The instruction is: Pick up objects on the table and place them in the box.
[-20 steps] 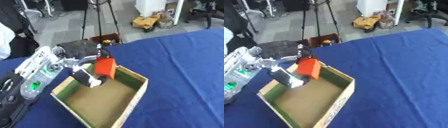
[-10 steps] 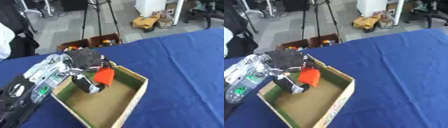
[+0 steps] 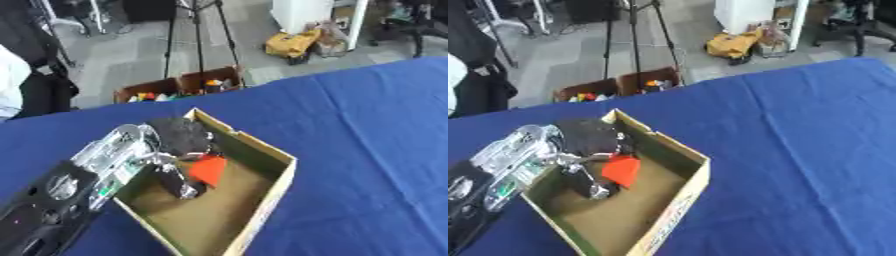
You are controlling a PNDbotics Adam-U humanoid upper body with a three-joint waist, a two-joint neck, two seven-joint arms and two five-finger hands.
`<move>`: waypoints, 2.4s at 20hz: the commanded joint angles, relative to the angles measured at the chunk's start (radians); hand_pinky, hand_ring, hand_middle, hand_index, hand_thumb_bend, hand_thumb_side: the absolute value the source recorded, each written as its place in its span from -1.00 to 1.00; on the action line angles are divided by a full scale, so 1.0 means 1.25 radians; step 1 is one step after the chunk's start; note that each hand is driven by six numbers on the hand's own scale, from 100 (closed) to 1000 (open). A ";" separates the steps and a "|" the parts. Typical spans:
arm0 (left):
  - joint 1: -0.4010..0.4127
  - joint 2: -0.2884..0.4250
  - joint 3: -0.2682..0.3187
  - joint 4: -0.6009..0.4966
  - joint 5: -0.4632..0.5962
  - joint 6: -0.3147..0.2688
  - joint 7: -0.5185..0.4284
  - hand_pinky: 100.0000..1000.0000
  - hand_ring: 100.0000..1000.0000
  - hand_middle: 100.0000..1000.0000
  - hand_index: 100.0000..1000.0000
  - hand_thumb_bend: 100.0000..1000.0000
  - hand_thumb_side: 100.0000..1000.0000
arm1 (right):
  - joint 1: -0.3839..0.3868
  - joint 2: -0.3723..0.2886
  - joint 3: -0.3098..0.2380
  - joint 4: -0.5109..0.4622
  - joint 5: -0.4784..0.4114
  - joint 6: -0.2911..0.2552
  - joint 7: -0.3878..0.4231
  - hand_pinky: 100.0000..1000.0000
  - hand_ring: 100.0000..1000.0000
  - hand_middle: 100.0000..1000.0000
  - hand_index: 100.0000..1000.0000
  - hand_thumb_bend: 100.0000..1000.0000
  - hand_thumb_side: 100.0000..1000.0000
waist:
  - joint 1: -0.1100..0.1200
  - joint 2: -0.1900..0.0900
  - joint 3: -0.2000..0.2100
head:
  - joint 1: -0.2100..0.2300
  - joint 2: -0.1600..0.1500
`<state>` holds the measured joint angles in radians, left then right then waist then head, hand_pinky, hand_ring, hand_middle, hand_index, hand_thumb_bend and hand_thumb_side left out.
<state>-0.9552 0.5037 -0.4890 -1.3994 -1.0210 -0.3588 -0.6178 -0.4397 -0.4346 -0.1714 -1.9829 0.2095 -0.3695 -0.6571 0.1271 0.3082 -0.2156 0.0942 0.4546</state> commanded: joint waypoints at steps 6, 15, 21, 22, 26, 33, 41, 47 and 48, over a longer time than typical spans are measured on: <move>-0.022 -0.002 0.005 0.011 -0.017 -0.025 -0.025 -0.39 0.04 0.05 0.70 -1.00 -0.25 | -0.011 -0.007 0.001 -0.014 -0.001 0.003 0.001 0.43 0.31 0.53 0.41 -1.00 -0.01 | 0.004 -0.001 0.000 | 0.005 -0.008; -0.024 -0.004 0.030 -0.020 -0.037 -0.023 -0.021 0.17 0.62 0.69 0.96 -1.00 0.32 | -0.009 -0.005 0.002 -0.014 -0.003 0.005 0.001 0.43 0.31 0.53 0.41 -1.00 0.00 | 0.004 -0.003 0.000 | 0.005 -0.006; -0.022 -0.006 0.042 -0.034 -0.029 -0.021 -0.042 0.29 0.72 0.77 1.00 -0.71 0.31 | -0.009 -0.004 0.002 -0.014 -0.004 0.006 0.000 0.43 0.31 0.53 0.40 -1.00 0.00 | 0.003 -0.002 -0.004 | 0.007 -0.005; -0.022 -0.006 0.043 -0.034 -0.030 -0.023 -0.047 0.29 0.72 0.77 1.00 -0.73 0.29 | -0.010 -0.004 0.002 -0.014 -0.004 0.006 -0.002 0.43 0.31 0.53 0.40 -1.00 0.00 | 0.003 -0.002 -0.005 | 0.007 -0.006; -0.021 -0.011 0.044 -0.028 -0.028 -0.026 -0.059 0.28 0.71 0.76 1.00 -0.86 0.31 | -0.010 -0.002 0.002 -0.014 -0.005 0.007 -0.005 0.43 0.31 0.53 0.40 -1.00 0.01 | 0.003 0.001 -0.008 | 0.009 -0.005; -0.020 -0.015 0.141 -0.141 0.043 0.069 0.070 0.26 0.68 0.72 1.00 -0.76 1.00 | -0.006 -0.005 -0.002 -0.014 0.000 0.008 -0.011 0.43 0.31 0.53 0.40 -1.00 0.00 | -0.003 -0.001 0.002 | 0.000 0.005; -0.001 0.034 0.264 -0.318 0.224 0.267 0.295 0.18 0.59 0.65 1.00 -0.98 1.00 | 0.001 -0.007 -0.006 -0.014 0.005 0.010 -0.018 0.42 0.31 0.53 0.40 -1.00 0.00 | -0.010 -0.010 0.019 | -0.019 0.009; 0.057 0.071 0.352 -0.400 0.442 0.323 0.488 0.14 0.51 0.53 0.92 -1.00 1.00 | 0.002 -0.011 -0.012 -0.014 0.012 0.009 -0.028 0.42 0.32 0.52 0.40 -1.00 -0.01 | -0.022 -0.013 0.039 | -0.040 0.004; 0.069 0.077 0.367 -0.402 0.485 0.330 0.522 0.13 0.50 0.52 0.91 -1.00 1.00 | 0.001 -0.012 -0.013 -0.014 0.013 0.008 -0.029 0.42 0.32 0.52 0.40 -1.00 -0.01 | -0.024 -0.013 0.042 | -0.043 0.003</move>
